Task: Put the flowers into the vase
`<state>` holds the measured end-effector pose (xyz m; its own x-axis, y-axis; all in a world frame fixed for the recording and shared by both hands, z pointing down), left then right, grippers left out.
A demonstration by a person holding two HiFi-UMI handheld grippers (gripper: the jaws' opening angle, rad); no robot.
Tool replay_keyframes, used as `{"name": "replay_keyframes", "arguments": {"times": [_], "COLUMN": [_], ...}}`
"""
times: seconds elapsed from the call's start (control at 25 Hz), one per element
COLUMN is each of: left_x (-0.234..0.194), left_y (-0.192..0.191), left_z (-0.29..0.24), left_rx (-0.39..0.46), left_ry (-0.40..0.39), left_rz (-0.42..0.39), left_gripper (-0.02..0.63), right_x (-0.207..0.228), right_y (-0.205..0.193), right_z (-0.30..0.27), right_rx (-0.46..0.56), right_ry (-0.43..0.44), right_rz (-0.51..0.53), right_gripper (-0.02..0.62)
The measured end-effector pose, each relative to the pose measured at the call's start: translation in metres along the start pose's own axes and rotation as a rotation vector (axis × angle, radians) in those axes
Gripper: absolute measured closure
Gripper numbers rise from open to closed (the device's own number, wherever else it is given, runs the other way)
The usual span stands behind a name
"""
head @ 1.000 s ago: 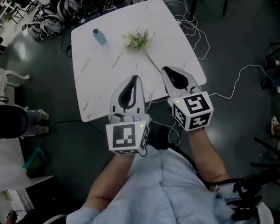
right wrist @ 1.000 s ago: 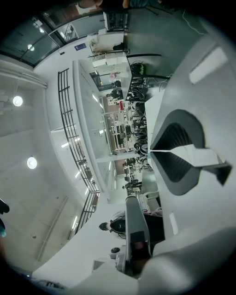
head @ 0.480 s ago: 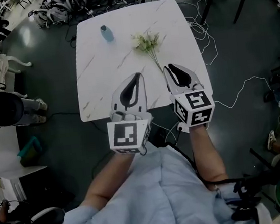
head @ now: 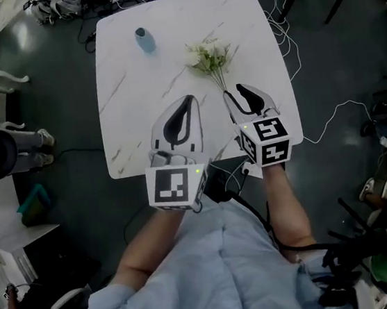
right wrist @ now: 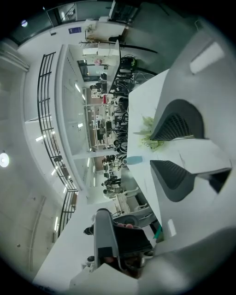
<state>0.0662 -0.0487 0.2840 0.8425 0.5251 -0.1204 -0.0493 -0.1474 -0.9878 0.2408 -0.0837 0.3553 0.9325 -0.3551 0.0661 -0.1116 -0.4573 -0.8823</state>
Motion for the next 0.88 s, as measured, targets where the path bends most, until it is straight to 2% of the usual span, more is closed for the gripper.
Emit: {"name": "replay_keyframes", "arguments": {"times": [0.2,0.44,0.64,0.88], "left_x": [-0.032,-0.057,-0.096,-0.114], "left_y": [-0.017,-0.031,-0.042,-0.052], "left_z": [-0.023,-0.044,-0.063,-0.070], "left_rx": [-0.047,-0.122,-0.143,-0.169], "left_ry": [-0.028,-0.059,-0.065,-0.063], "left_rz": [0.039,0.124,0.160,0.203], "left_gripper": [0.601,0.601,0.601,0.601], "right_x": [0.004,0.012,0.010,0.010], "right_y": [-0.012,-0.027,-0.040,-0.056], "right_z": [-0.047,-0.090,-0.136,-0.157], "right_rx": [-0.093,-0.226,-0.323,-0.426], "right_ry": [-0.031,-0.071,-0.090,-0.119], "right_rz": [0.005,0.035,0.056,0.071], "right_gripper": [0.457,0.445,0.442,0.460]}}
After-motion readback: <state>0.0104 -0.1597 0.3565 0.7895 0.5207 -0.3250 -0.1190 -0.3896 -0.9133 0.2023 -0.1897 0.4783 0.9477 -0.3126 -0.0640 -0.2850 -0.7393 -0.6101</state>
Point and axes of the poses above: the fingertips, and each gripper's own axes: z backward along the fingers, x to its right, y out of its top, the point moved 9 cm from there along z, backward along the fingers, and after that the axes turned 5 degrees about -y, right-handed, at the moved point
